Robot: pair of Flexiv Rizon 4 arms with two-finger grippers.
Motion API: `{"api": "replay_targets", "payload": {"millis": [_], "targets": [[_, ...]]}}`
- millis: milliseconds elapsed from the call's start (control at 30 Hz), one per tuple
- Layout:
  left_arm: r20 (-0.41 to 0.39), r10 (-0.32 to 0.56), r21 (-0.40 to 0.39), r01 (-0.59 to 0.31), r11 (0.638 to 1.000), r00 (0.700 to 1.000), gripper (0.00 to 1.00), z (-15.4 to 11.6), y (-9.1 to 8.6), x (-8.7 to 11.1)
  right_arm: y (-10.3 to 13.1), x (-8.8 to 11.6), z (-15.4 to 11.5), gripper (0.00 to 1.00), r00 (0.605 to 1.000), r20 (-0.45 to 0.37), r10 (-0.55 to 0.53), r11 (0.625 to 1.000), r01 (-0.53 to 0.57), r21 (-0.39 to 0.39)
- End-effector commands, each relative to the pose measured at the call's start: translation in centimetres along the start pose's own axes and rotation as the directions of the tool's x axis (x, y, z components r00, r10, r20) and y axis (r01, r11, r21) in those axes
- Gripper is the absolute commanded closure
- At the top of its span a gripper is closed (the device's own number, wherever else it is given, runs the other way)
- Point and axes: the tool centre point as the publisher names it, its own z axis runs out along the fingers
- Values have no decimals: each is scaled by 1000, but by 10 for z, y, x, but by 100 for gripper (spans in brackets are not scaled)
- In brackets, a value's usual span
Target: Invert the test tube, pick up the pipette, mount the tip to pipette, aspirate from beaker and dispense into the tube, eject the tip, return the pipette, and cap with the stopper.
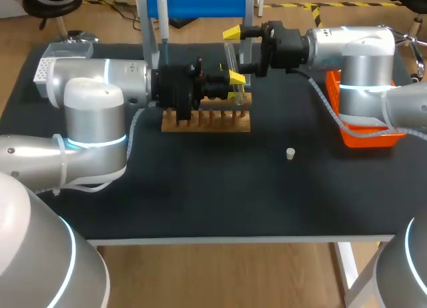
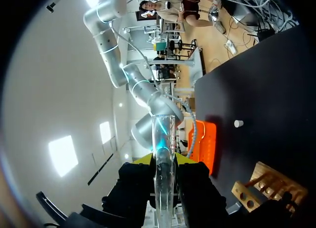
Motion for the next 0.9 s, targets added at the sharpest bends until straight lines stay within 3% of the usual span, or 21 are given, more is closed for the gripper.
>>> {"api": "replay_targets", "payload": {"millis": [33, 100, 167, 233, 300, 900], "targets": [[-1, 1, 0, -1, 1000, 1000, 100, 0, 0, 0, -2, 4, -10, 0, 992, 19, -121, 993, 121, 12], [-1, 1, 0, -1, 1000, 1000, 100, 0, 0, 0, -3, 8, -20, 0, 958, 15, -285, 958, 285, 8], [-1, 1, 0, -1, 1000, 1000, 100, 0, 0, 0, 0, 8, -30, 0, 858, 31, -512, 858, 513, -26], [-1, 1, 0, -1, 1000, 1000, 100, 0, 0, 0, 7, 4, -40, 0, 779, 60, -624, 775, 627, -74], [-1, 1, 0, -1, 1000, 1000, 100, 0, 0, 0, 14, 2, -50, 0, 627, 109, -771, 614, 778, -130], [-1, 1, 0, -1, 1000, 1000, 100, 0, 0, 0, 14, 2, -50, 0, 627, 109, -771, 614, 778, -130]]}}
